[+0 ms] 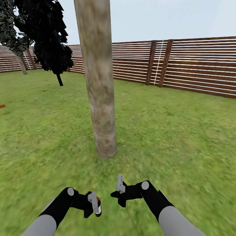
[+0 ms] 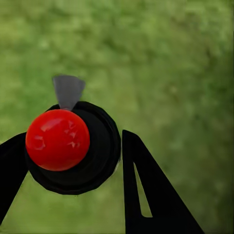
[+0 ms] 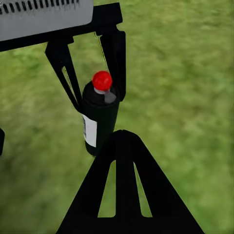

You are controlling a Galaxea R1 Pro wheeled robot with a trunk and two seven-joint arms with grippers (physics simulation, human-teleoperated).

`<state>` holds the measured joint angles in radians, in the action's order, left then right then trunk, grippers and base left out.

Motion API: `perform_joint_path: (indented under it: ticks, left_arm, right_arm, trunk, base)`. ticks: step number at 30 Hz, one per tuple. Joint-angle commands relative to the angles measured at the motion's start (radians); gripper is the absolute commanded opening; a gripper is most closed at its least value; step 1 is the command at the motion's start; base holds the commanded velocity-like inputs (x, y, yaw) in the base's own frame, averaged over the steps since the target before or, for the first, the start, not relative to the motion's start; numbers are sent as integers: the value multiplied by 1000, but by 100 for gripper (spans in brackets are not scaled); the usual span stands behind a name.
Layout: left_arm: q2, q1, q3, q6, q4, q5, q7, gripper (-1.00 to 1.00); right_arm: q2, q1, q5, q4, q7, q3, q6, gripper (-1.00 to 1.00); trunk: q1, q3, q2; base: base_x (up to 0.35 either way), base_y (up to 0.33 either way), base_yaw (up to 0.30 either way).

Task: In the garden, pick up the pesticide atomizer on the floor and spray pesticide onto both trees until each tree trunk is fully covered.

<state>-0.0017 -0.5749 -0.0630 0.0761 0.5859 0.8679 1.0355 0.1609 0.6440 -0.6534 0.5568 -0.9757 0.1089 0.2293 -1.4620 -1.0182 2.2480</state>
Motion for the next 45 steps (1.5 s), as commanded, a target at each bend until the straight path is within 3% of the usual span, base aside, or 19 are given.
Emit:
perform_joint_path:
  ticks: [1, 13, 16, 19, 25, 30, 45]
  left_arm:
    - [-5, 0, 0, 1, 6, 0, 0, -100]
    - [-31, 1, 4, 15, 14, -3, 4, -100]
    - [-36, 1, 65, 16, 14, -8, 5, -100]
    - [-38, 1, 79, 16, 14, -12, 5, -100]
    - [-39, 0, 81, 16, 15, -19, 5, -100]
    - [-46, 0, 81, 16, 15, -49, 6, -100]
    - [-72, 0, 81, 16, 14, -50, 5, -100]
  right_arm:
    - [0, 0, 0, 0, 0, 0, 0, -100]
    - [0, 0, -2, 0, 0, 0, 0, -100]
    - [0, 0, -3, 0, 0, 0, 0, -100]
    - [0, 0, -3, 0, 0, 0, 1, -100]
    - [-1, 0, -5, -1, 0, 0, 1, -100]
    - [-1, 0, -58, -2, 1, -1, 1, -100]
    - [-1, 0, -63, -2, 2, -2, 1, -100]
  trunk:
    - [0, 0, 0]
    - [0, 0, 0]
    - [0, 0, 0]
    - [0, 0, 0]
    - [0, 0, 0]
    - [0, 0, 0]
    - [0, 0, 0]
  base:
    - [0, 0, 0]
    - [0, 0, 0]
    - [0, 0, 0]
    - [0, 0, 0]
    - [0, 0, 0]
    - [0, 0, 0]
    - [0, 0, 0]
